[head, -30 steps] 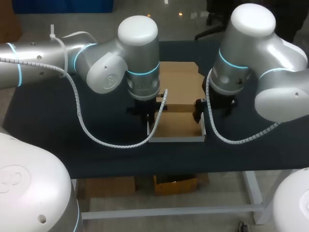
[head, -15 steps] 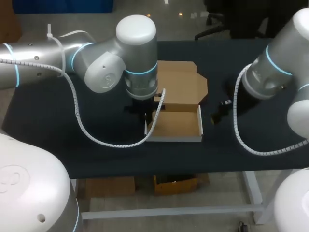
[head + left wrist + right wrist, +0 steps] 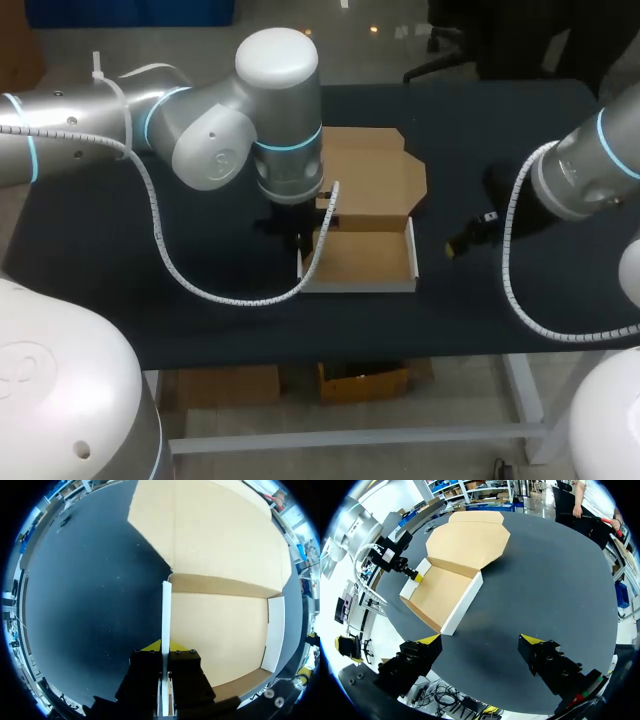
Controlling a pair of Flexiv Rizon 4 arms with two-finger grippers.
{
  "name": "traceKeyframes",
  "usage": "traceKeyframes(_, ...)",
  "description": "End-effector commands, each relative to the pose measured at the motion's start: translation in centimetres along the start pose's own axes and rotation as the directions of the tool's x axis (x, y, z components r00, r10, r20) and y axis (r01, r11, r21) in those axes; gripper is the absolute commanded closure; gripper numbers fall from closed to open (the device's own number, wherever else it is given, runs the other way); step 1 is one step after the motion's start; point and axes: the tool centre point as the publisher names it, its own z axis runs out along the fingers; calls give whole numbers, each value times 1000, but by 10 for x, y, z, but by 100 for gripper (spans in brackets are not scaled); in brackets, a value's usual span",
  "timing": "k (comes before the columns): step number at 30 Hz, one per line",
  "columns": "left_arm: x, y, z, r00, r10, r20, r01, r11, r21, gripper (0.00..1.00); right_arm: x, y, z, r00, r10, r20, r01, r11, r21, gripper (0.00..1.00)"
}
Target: Assemble the packaging by folding the flat box into shape, placing the metal phone stand inside, and closing the box properly
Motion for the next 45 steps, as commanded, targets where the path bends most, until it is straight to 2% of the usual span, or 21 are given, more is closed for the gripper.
traceKeyframes(1, 0, -2, 1, 1000, 5, 3, -5, 1000, -8, 100, -1, -6, -7, 998, -53, -40, 52, 998, -32, 0)
traceKeyframes(2, 0, -2, 1, 1000, 6, 1, -5, 1000, -12, 100, -2, -8, -11, 998, -62, -29, 61, 998, -27, 0)
traceKeyframes(8, 0, -2, 1, 1000, 9, -3, -9, 1000, -20, 100, -8, -21, -40, 981, -166, -105, 161, 986, -49, 0)
traceKeyframes(15, -1, -3, 2, 1000, 26, 5, -26, 999, -44, 100, -12, -35, -62, 932, -310, -188, 300, 951, -83, 0)
traceKeyframes(20, -2, -3, 4, 999, 39, 19, -38, 998, -56, 100, -14, -44, -73, 906, -372, -199, 361, 928, -91, 0)
traceKeyframes(27, -3, -3, 4, 997, 55, 47, -52, 996, -68, 100, -16, -57, -93, 868, -437, -235, 407, 898, -164, 0)
traceKeyframes(28, -3, -3, 4, 997, 56, 50, -52, 996, -68, 100, -16, -58, -95, 858, -451, -245, 419, 891, -173, 0)
traceKeyframes(30, -4, -4, 5, 997, 55, 56, -51, 996, -68, 100, -16, -65, -103, 804, -519, -290, 470, 854, -224, 0)
traceKeyframes(31, -4, -4, 5, 997, 54, 57, -50, 996, -68, 100, -16, -66, -105, 808, -513, -291, 462, 857, -228, 0)
traceKeyframes(32, -5, -4, 5, 997, 53, 61, -49, 996, -68, 100, -18, -67, -109, 832, -482, -275, 433, 874, -219, 0)
traceKeyframes(45, -7, -4, 6, 998, 40, 55, -36, 996, -77, 100, -17, -66, -108, 826, -489, -280, 446, 871, -203, 0)
